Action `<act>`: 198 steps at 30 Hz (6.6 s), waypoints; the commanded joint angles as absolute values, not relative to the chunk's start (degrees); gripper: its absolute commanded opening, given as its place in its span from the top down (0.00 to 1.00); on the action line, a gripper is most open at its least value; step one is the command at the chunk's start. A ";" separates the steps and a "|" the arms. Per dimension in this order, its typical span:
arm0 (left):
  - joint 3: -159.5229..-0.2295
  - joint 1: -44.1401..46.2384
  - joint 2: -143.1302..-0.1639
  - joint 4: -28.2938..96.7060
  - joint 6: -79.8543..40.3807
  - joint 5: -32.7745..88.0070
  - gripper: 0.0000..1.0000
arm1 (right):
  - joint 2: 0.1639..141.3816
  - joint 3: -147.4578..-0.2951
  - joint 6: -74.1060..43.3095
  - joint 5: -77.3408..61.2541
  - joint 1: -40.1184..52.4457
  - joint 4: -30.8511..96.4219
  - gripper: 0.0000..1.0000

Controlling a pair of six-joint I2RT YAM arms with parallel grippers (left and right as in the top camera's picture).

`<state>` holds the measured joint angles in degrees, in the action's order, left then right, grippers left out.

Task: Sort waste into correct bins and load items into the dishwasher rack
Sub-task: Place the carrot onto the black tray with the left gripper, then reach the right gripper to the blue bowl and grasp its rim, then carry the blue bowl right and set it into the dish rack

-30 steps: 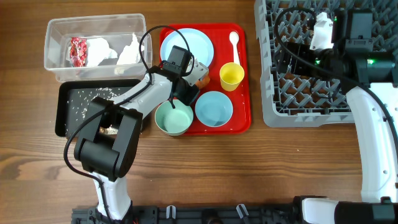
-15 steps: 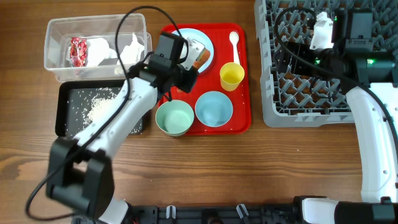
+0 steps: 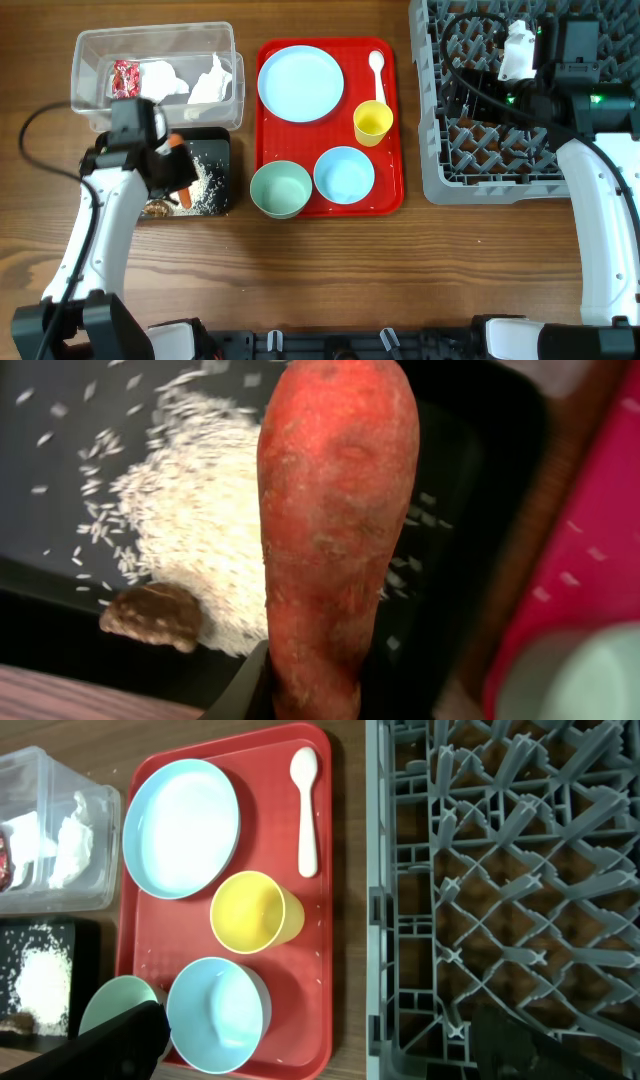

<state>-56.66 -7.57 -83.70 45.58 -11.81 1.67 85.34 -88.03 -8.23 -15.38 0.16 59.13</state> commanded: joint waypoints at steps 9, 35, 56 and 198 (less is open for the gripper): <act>-44.66 -11.33 -88.66 22.22 -26.37 0.27 0.85 | 86.04 -89.14 -7.55 -15.03 0.14 59.22 0.00; -55.27 19.33 -70.85 31.09 -4.36 8.51 0.07 | 86.04 -89.14 -7.70 -19.57 0.14 57.67 0.00; -55.27 17.26 -78.28 23.77 -16.32 8.32 0.00 | 97.86 -88.25 -10.98 -22.96 14.96 61.39 0.14; -55.24 9.15 -78.35 24.88 -20.18 10.68 0.00 | 132.90 -92.40 33.10 38.94 0.86 -31.07 0.96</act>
<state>-54.83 9.34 -78.43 25.04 -19.68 10.22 130.54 -91.35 31.14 38.61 -0.08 -30.98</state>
